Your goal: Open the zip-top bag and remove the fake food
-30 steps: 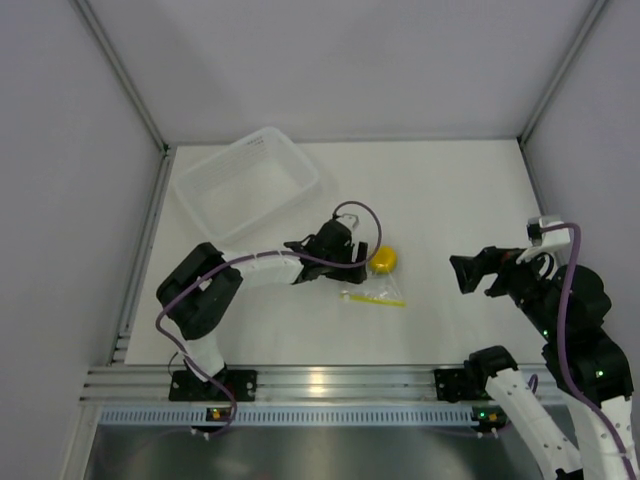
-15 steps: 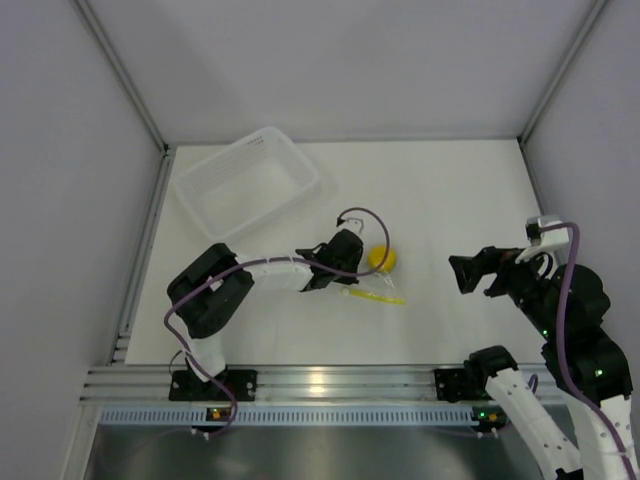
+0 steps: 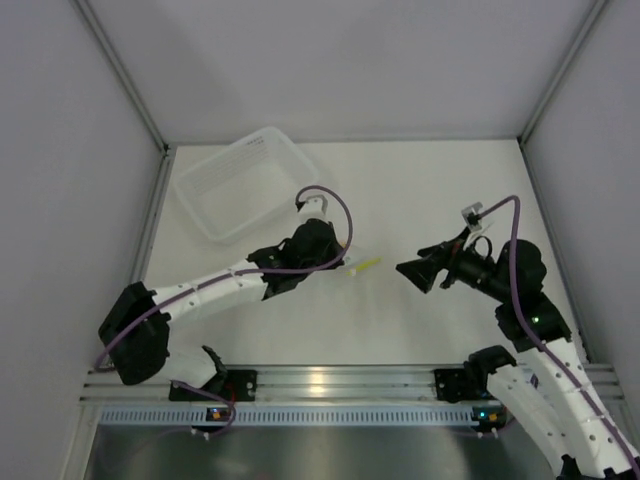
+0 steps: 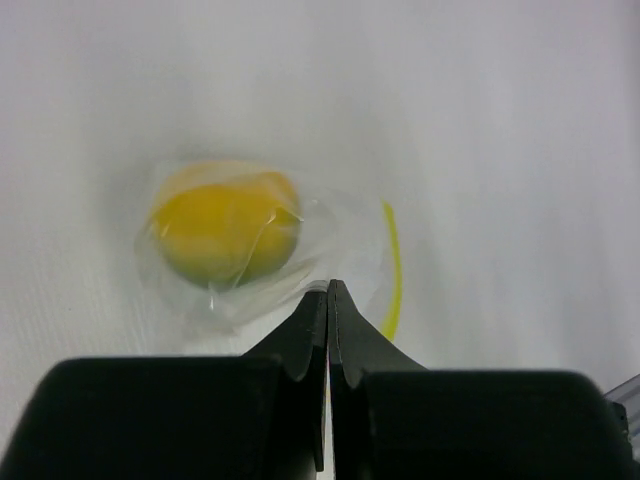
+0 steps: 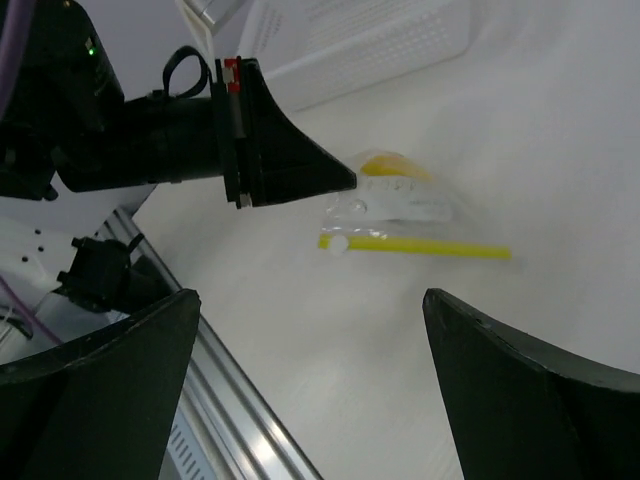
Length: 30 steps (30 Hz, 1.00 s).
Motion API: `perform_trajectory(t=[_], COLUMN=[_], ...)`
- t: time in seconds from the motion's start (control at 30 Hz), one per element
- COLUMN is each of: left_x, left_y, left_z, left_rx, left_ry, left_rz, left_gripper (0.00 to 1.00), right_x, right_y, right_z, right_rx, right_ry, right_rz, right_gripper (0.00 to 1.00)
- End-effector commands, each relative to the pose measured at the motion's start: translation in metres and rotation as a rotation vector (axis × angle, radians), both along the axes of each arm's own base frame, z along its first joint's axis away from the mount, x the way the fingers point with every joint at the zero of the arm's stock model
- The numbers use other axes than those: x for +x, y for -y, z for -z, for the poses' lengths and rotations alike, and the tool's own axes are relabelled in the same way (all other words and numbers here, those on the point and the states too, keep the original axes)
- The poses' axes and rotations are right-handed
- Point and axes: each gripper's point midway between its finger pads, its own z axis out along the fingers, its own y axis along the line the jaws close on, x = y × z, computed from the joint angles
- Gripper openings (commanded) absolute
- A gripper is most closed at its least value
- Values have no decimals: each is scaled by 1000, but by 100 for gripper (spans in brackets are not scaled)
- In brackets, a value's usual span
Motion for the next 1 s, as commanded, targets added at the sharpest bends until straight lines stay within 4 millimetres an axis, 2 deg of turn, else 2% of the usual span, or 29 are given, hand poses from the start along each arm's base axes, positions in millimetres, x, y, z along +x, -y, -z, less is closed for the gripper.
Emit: perform_trajectory(t=[0.0, 0.03, 0.07, 0.1, 0.17, 0.2, 0.23, 0.3, 0.43, 0.53, 0.6, 0.63, 0.67, 0.73, 0.87, 0.97], left_x=[2, 1, 0, -3, -8, -9, -12, -13, -23, -28, -30, -32, -33, -37, -41, -44], left_y=[-15, -16, -18, -20, -21, -22, -23, -26, -35, -40, -43, -43, -43, -39, -36, -35], left_z=[-40, -47, -53, -66, -79, -88, -98, -114, -141, -148, -155, -156, -159, -162, -172, -177], left_rx=[-39, -52, -66, -88, -125, -141, -169, -200, -263, -280, -291, -291, -301, -314, -339, -347], left_ry=[31, 34, 28, 31, 18, 17, 22, 31, 53, 62, 73, 72, 73, 63, 67, 73], left_rz=[-88, -94, -103, -102, -96, -95, -86, -87, -83, -82, -80, -75, -69, -42, -14, 3], left_gripper=[0, 0, 0, 0, 0, 0, 0, 0, 0, 0, 0, 0, 0, 0, 0, 0], right_x=[-13, -12, -19, -22, -17, -30, -25, -23, -3, 6, 5, 6, 9, 15, 35, 42], right_y=[-37, -42, -52, -57, -63, -77, -83, -95, -112, -111, -112, -112, -111, -111, -104, -102], right_z=[-63, -63, -67, -74, -79, -79, -74, -66, -33, -20, -16, -3, -9, 2, 1, -6], right_rx=[125, 83, 73, 64, -1, -9, -79, -138, -301, -336, -325, -334, -311, -319, -339, -361], right_ry=[281, 347, 391, 449, 579, 615, 686, 716, 748, 785, 815, 815, 842, 826, 812, 820], right_rz=[-232, -255, -288, -301, -270, -324, -318, -292, -299, -264, -261, -262, -229, -202, -87, -48], right_gripper=[95, 95, 94, 94, 93, 93, 93, 94, 94, 95, 95, 95, 95, 95, 98, 98])
